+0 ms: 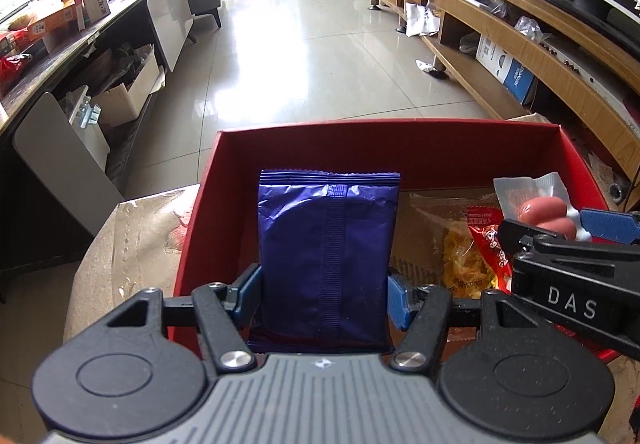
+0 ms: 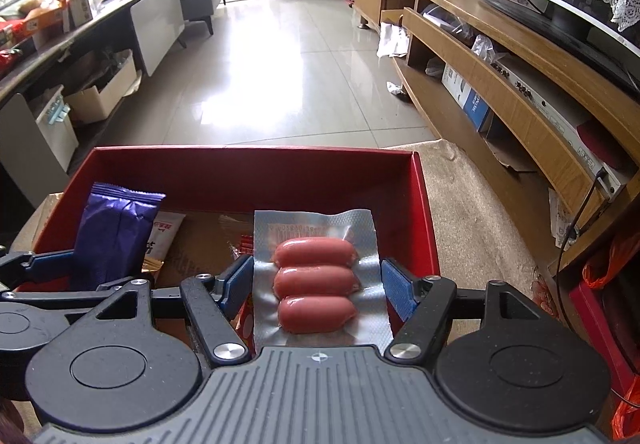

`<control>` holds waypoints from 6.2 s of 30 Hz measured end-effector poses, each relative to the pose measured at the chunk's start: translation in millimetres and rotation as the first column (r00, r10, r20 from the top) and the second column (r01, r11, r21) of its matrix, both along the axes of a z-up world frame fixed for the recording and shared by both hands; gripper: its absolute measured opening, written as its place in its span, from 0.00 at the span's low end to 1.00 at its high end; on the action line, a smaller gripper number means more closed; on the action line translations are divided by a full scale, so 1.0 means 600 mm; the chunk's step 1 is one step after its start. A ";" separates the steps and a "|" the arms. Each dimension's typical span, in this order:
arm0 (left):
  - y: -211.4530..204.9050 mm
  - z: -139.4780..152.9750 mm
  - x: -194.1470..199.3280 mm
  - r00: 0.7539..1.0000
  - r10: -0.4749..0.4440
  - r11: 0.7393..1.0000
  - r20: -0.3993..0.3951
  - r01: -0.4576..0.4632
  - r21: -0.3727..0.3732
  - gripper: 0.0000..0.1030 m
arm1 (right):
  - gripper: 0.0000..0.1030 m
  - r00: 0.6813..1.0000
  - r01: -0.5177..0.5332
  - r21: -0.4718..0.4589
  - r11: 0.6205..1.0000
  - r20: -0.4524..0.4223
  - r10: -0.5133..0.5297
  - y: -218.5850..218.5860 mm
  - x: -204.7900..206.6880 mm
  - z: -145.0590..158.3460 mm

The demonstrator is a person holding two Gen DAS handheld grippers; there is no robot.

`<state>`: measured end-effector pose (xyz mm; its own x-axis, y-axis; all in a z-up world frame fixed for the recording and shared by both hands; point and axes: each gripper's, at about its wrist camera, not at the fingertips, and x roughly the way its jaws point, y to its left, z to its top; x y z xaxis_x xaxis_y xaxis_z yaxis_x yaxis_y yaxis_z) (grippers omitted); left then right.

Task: Organize snacks
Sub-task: 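Lower both held snacks into the red box and open both grippers, then grasp the red spicy strip bag with left gripper while right grasps wrapped bun, then lift both held snacks and carry them over the red box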

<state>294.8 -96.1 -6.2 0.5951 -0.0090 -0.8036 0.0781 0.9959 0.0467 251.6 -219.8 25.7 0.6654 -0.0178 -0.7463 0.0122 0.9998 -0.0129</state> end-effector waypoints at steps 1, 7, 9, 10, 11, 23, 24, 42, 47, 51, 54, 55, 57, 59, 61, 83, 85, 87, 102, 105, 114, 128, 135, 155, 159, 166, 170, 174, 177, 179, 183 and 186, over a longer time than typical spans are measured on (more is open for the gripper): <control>0.000 -0.001 0.001 1.000 0.000 1.000 -0.003 0.000 0.001 0.55 | 0.74 1.000 0.000 -0.001 1.000 0.002 0.000 0.000 0.000 0.000; -0.012 -0.006 -0.005 0.999 -0.031 0.999 -0.015 0.031 0.006 0.57 | 0.75 1.000 -0.009 -0.003 1.000 0.011 0.009 0.005 0.003 -0.004; -0.014 -0.006 -0.006 0.999 -0.037 0.999 -0.017 0.037 0.012 0.58 | 0.76 1.000 -0.009 -0.007 1.000 0.007 0.010 0.007 0.004 -0.005; -0.012 -0.006 -0.006 0.999 -0.034 0.999 -0.021 0.034 0.006 0.58 | 0.77 1.000 -0.007 -0.008 1.000 0.004 0.007 0.006 0.005 -0.006; -0.009 -0.006 -0.006 0.999 -0.029 1.000 -0.023 0.029 -0.001 0.58 | 0.79 1.000 -0.005 -0.007 1.000 0.005 0.005 0.004 0.004 -0.007; 0.020 0.011 -0.003 1.000 0.012 0.998 -0.028 -0.014 -0.069 0.62 | 0.85 0.999 0.032 0.044 0.998 0.030 -0.034 -0.016 0.004 0.010; 0.020 0.013 -0.003 1.000 0.013 0.997 -0.025 -0.014 -0.072 0.65 | 0.85 0.999 0.034 0.046 0.998 0.030 -0.035 -0.017 0.004 0.010; 0.058 0.058 -0.061 0.999 0.044 0.986 -0.028 -0.048 -0.159 0.67 | 0.86 0.996 0.075 0.007 0.997 0.042 -0.075 -0.041 -0.047 0.055; 0.084 0.060 -0.105 0.997 0.059 0.983 -0.054 -0.068 -0.169 0.68 | 0.87 0.996 0.090 -0.016 0.996 0.022 -0.090 -0.047 -0.089 0.056; 0.098 0.054 -0.141 0.995 0.064 0.983 -0.078 -0.077 -0.169 0.68 | 0.88 0.996 0.086 -0.009 0.996 -0.004 -0.086 -0.047 -0.122 0.052; 0.104 0.042 -0.159 0.992 0.062 0.981 -0.113 -0.081 -0.177 0.68 | 0.88 0.997 0.076 -0.024 0.997 -0.028 -0.076 -0.042 -0.142 0.044; 0.105 0.037 -0.164 0.990 0.064 0.979 -0.126 -0.087 -0.183 0.68 | 0.88 0.997 0.072 -0.024 0.997 -0.040 -0.073 -0.041 -0.147 0.040; 0.108 0.027 -0.172 0.986 0.073 0.975 -0.153 -0.103 -0.196 0.68 | 0.88 0.996 0.068 -0.007 0.998 -0.065 -0.068 -0.040 -0.154 0.032; 0.110 0.017 -0.179 0.982 0.085 0.973 -0.168 -0.118 -0.197 0.68 | 0.88 0.994 0.067 0.016 0.998 -0.091 -0.065 -0.040 -0.162 0.024; 0.109 0.005 -0.184 0.978 0.097 0.975 -0.183 -0.131 -0.182 0.68 | 0.88 0.992 0.067 0.014 0.998 -0.109 -0.065 -0.043 -0.169 0.017; 0.131 -0.058 -0.185 0.945 0.161 0.963 -0.285 -0.213 -0.162 0.72 | 0.77 0.952 0.056 -0.045 0.997 -0.300 -0.067 -0.038 -0.119 -0.080; 0.127 -0.060 -0.185 0.949 0.152 0.967 -0.276 -0.200 -0.156 0.76 | 0.67 0.954 0.043 -0.041 0.998 -0.295 -0.053 -0.035 -0.121 -0.075; 0.116 -0.061 -0.188 0.955 0.139 0.977 -0.261 -0.175 -0.121 0.76 | 0.65 0.956 0.031 -0.051 0.998 -0.291 -0.044 -0.032 -0.126 -0.071; 0.137 -0.054 -0.267 0.955 0.071 0.979 -0.286 -0.122 -0.164 0.50 | 0.63 0.961 -0.026 -0.019 0.999 -0.276 0.020 -0.018 -0.215 -0.039; 0.135 -0.059 -0.270 0.956 0.072 0.983 -0.284 -0.117 -0.143 0.54 | 0.63 0.961 -0.038 0.001 0.999 -0.273 0.036 -0.013 -0.239 -0.039; 0.130 -0.078 -0.271 0.962 0.105 0.988 -0.253 -0.129 -0.082 0.77 | 0.65 0.951 -0.055 -0.020 0.998 -0.305 0.047 -0.016 -0.243 -0.064; 0.126 -0.043 -0.334 0.965 0.098 0.980 -0.245 -0.136 -0.144 0.42 | 0.62 0.964 -0.064 -0.022 0.998 -0.259 0.056 -0.006 -0.291 -0.039; 0.124 -0.008 -0.324 0.975 0.066 0.974 -0.214 -0.109 -0.196 0.42 | 0.62 0.976 -0.069 0.003 0.998 -0.208 0.068 0.005 -0.293 -0.010; 0.097 0.076 -0.213 0.996 0.017 0.962 -0.088 -0.040 -0.271 0.42 | 0.62 0.994 -0.035 0.080 0.996 -0.099 0.043 -0.003 -0.208 0.047; 0.093 0.088 -0.189 0.998 0.019 0.963 -0.063 -0.036 -0.269 0.42 | 0.62 0.996 -0.034 0.092 0.995 -0.080 0.041 -0.001 -0.186 0.056; 0.082 0.090 -0.149 0.999 0.019 0.968 -0.046 -0.030 -0.250 0.42 | 0.62 0.998 -0.029 0.094 0.995 -0.056 0.035 0.003 -0.147 0.064; 0.078 0.091 -0.133 0.999 0.020 0.969 -0.037 -0.028 -0.246 0.42 | 0.62 0.998 -0.021 0.092 0.996 -0.050 0.025 0.000 -0.132 0.065; 0.074 0.092 -0.116 0.999 0.025 0.970 -0.026 -0.031 -0.239 0.42 | 0.62 0.999 -0.014 0.084 0.996 -0.041 0.018 -0.004 -0.121 0.068; 0.072 0.093 -0.105 0.999 0.029 0.970 -0.021 -0.033 -0.240 0.42 | 0.62 0.999 -0.006 0.088 0.996 -0.039 0.009 -0.009 -0.109 0.067; 0.070 0.092 -0.097 0.999 0.034 0.972 -0.018 -0.037 -0.233 0.42 | 0.62 0.999 0.000 0.092 0.996 -0.039 0.004 -0.012 -0.100 0.066; 0.070 0.088 -0.082 0.999 0.042 0.972 -0.018 -0.045 -0.231 0.42 | 0.62 0.999 0.000 0.090 0.996 -0.040 0.004 -0.012 -0.085 0.062; 0.071 0.083 -0.072 0.999 0.048 0.973 -0.023 -0.052 -0.226 0.42 | 0.62 0.999 -0.003 0.086 0.996 -0.042 0.006 -0.009 -0.075 0.058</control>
